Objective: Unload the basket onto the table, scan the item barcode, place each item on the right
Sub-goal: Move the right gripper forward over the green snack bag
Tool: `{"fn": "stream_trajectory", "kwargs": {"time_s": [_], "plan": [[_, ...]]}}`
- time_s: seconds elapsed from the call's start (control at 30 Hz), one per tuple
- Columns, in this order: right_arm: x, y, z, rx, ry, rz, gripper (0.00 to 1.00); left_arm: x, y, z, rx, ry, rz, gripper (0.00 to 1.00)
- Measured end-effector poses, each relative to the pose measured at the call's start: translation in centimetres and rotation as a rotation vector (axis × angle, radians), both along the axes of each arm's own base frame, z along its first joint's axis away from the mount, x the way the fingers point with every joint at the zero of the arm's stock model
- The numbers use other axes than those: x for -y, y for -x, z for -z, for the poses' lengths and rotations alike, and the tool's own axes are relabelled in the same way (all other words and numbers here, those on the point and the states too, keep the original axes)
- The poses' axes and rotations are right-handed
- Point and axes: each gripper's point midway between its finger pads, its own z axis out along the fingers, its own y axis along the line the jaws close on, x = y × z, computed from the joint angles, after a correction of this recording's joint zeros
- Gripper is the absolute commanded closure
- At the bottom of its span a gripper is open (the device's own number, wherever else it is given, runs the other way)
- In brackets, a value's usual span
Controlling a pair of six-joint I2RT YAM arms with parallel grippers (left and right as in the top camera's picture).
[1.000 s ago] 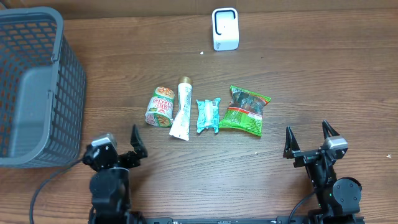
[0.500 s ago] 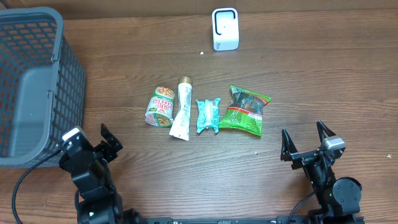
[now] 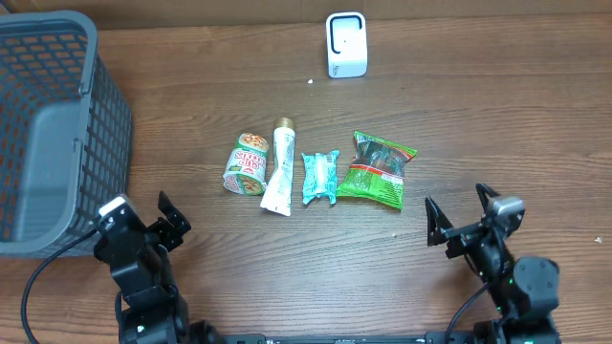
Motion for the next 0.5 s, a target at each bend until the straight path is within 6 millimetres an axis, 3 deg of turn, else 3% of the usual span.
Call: {"fn": "stream_trajectory", "kwargs": {"time_s": [0.23,0.5], "plan": [[-0.8,-2.1,-3.8,-0.137,0.011,-0.027,0.00,1.0,1.3,2.6,-0.120,0.044,0.020,0.00],[-1.3,-4.9,-3.9,-0.311,0.027,-0.037,0.00,1.6,3.2,5.1,-0.247,0.089,0.022,0.00]]}}
